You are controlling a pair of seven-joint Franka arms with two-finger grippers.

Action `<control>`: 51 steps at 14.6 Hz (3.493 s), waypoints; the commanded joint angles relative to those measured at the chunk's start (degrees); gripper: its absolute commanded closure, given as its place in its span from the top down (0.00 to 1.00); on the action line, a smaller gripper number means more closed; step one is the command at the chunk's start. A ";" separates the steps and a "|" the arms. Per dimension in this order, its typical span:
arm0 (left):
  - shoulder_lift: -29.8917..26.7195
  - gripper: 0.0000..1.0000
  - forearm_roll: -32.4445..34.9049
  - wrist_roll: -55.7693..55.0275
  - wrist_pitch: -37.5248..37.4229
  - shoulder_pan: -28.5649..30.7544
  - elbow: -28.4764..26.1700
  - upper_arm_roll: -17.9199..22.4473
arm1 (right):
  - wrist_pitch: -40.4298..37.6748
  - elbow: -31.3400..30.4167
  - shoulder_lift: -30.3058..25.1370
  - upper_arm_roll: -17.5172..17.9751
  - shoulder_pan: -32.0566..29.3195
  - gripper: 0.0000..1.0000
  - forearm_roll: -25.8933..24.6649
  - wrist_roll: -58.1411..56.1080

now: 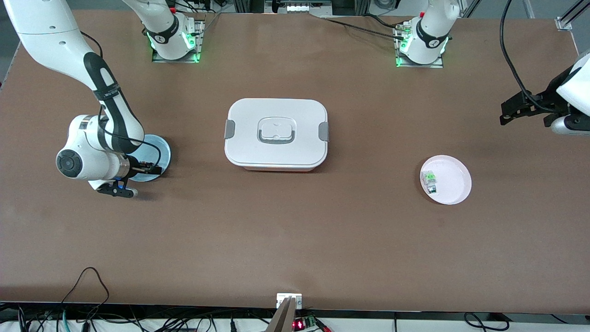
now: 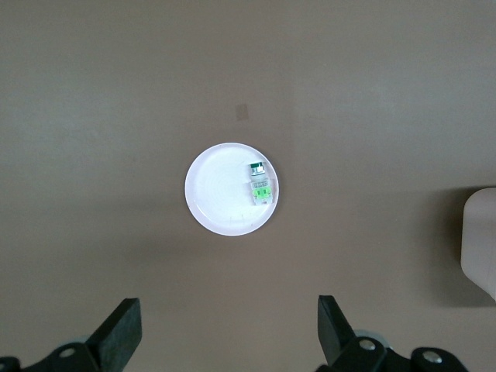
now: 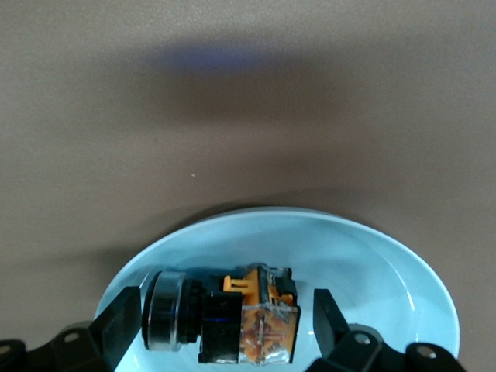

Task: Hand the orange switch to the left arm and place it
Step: 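Lower the right gripper onto the orange switch and close it, then lift the switch over the white box while the left gripper reaches inward, then move the left gripper toward the switch held by the right gripper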

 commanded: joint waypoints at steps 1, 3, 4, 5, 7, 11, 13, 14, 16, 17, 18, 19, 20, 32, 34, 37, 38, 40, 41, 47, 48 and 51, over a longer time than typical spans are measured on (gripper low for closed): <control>-0.18 1.00 -0.94 0.37 -0.84 0.15 0.44 0.06 | -0.74 1.08 0.22 0.37 -0.22 0.77 0.71 -0.35; -0.18 1.00 -0.95 0.37 -0.93 0.15 0.44 -0.03 | -1.00 1.17 -0.04 0.37 -0.22 0.49 0.71 -0.44; -0.27 1.00 -1.21 0.37 -1.10 0.15 0.44 -0.11 | -1.09 1.17 -0.22 0.45 -0.22 0.38 0.71 -0.79; -0.27 1.00 -1.21 0.37 -1.36 0.06 0.44 -0.20 | -1.09 1.17 -0.65 0.54 -0.22 0.32 0.71 -1.49; -0.35 1.00 -1.21 0.37 -1.37 -0.11 0.44 -0.29 | -1.53 1.17 -2.84 0.63 -0.31 0.28 0.80 -3.68; -0.35 1.00 -1.12 0.46 -1.45 -0.20 0.44 -0.20 | -8.02 3.98 -8.47 3.88 -0.31 0.24 0.97 -3.78; -0.35 1.00 -1.12 0.55 -1.45 -0.20 0.44 -0.20 | -8.47 5.21 -10.84 6.07 -0.31 0.24 2.46 -4.74; -0.35 1.00 -1.12 0.55 -1.45 -0.20 0.44 -0.29 | -8.74 5.91 -11.72 7.38 -0.31 0.24 2.90 -6.05; -0.53 1.00 -1.21 0.81 -1.45 -0.20 0.44 -0.64 | -9.87 7.49 -13.05 10.29 -0.31 0.24 3.17 -7.47; -1.57 1.00 -1.73 1.16 -1.54 -0.12 -0.43 -1.08 | -10.49 8.54 -13.40 11.69 -0.31 0.24 4.13 -7.99; -1.24 1.00 -2.17 0.90 -2.50 -0.29 0.35 -2.21 | -11.10 9.51 -13.58 12.75 -0.31 0.24 5.70 -8.78; -1.41 1.00 -2.52 0.90 -3.99 -0.20 0.36 -2.74 | -11.55 10.48 -13.84 13.63 -0.31 0.23 7.72 -10.62; -1.24 1.00 -2.70 0.99 -4.35 -0.20 0.70 -3.27 | -11.64 11.44 -13.84 14.25 -0.31 0.23 9.74 -13.33; 3.15 1.00 -27.65 1.25 -4.35 4.54 -2.46 -3.19 | -4.63 21.56 -13.40 30.23 -0.13 0.23 24.62 -31.29; 3.42 1.00 -29.49 1.34 -4.62 4.54 -3.59 -3.28 | 0.55 21.56 -13.40 34.19 -0.05 0.23 24.62 -31.20; 4.65 1.00 -43.16 1.08 -8.11 4.98 -7.81 -3.19 | 9.78 21.39 -12.96 36.75 3.45 0.18 24.62 -30.50; 5.18 1.00 -47.40 1.07 -9.09 4.98 -9.47 -3.19 | 13.98 21.39 -12.09 36.75 5.82 0.17 24.70 -30.15; 5.27 1.00 -56.87 0.11 -8.66 4.90 -13.08 -3.10 | 21.64 21.21 -10.42 36.75 9.69 0.16 24.70 -28.31; 5.27 1.00 -62.41 -0.85 -8.57 4.81 -15.44 -3.19 | 25.33 21.21 -9.54 36.75 11.45 0.14 24.62 -27.26; 6.15 1.00 -81.61 -0.86 -0.33 2.88 -23.37 -4.68 | 41.69 21.21 -6.28 36.75 17.88 0.10 24.62 -24.35; 6.41 0.99 -83.72 -0.86 2.30 2.26 -23.46 -5.29 | 42.58 21.21 -6.28 36.75 18.06 0.10 24.62 -24.00; 7.29 0.99 -88.21 -0.95 11.17 1.29 -23.38 -9.33 | 42.68 21.21 -6.28 36.75 18.15 0.10 24.53 -23.64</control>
